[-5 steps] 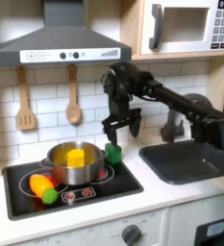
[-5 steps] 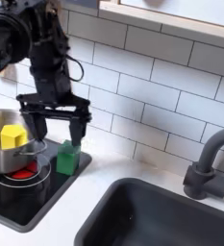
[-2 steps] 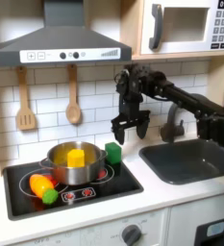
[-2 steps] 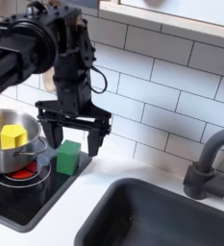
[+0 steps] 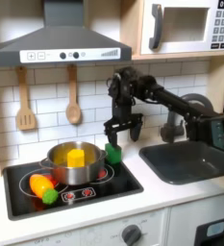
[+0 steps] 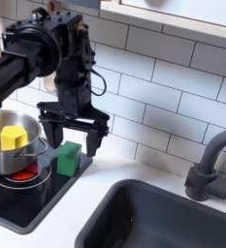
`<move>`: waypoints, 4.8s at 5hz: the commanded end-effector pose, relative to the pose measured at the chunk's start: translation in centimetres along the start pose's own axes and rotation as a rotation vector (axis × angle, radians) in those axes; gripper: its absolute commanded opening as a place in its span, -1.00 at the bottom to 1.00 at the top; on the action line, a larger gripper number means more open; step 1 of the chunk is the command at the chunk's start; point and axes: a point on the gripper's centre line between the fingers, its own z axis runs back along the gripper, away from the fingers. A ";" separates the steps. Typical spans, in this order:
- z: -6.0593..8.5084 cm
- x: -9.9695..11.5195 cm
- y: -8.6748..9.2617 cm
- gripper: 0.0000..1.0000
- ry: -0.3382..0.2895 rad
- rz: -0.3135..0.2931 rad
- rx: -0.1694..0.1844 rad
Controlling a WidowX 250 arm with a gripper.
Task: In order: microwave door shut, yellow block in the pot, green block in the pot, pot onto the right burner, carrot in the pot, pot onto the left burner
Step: 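Put the green block in the pot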
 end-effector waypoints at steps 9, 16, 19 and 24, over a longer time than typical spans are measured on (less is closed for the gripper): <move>-3.9 2.0 1.5 -1.00 0.037 -0.067 0.016; 3.9 0.8 5.3 -1.00 -0.053 0.061 0.084; 4.4 0.5 9.6 -1.00 -0.045 0.076 0.144; 0.8 -3.1 14.0 -1.00 0.071 0.254 0.175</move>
